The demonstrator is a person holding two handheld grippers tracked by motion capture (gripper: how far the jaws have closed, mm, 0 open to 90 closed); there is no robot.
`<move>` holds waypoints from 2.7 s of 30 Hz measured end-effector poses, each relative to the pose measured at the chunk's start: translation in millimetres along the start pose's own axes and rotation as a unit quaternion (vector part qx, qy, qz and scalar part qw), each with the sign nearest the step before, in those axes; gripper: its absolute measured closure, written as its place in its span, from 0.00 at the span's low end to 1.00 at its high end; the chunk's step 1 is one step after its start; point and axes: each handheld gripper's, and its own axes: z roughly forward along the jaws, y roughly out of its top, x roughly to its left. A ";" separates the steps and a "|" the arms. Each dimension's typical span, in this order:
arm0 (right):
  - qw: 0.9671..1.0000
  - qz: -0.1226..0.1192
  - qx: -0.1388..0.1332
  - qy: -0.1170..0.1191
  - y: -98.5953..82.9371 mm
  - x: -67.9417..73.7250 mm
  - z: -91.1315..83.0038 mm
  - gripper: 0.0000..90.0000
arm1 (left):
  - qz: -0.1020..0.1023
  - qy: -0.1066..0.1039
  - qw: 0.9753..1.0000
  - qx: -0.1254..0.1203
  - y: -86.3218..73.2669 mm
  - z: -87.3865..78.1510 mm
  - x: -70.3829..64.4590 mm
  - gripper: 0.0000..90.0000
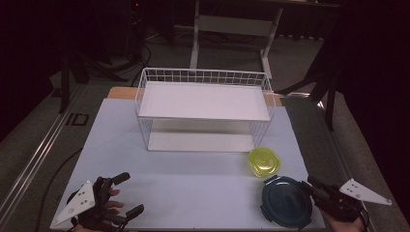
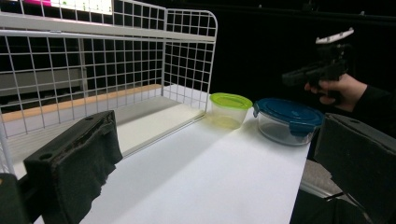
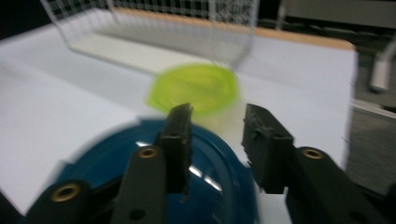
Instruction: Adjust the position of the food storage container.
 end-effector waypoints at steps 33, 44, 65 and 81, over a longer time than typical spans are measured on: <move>0.998 0.048 0.030 -0.018 -39.7 -21.9 7.3 1.00 | 0.002 -0.003 1.000 0.006 -1.4 2.4 -0.5 0.00; 0.999 0.043 0.033 -0.003 -40.6 -14.7 10.0 1.00 | 0.000 -0.004 1.000 0.006 -1.9 2.2 0.1 0.00; 0.997 0.026 0.051 0.048 -61.6 5.8 -18.6 1.00 | 0.005 -0.006 1.000 0.010 -2.7 5.4 -1.2 0.00; 0.990 0.003 0.066 0.128 -44.4 27.6 22.1 1.00 | 0.003 -0.008 1.000 0.008 -2.7 4.8 -0.9 0.00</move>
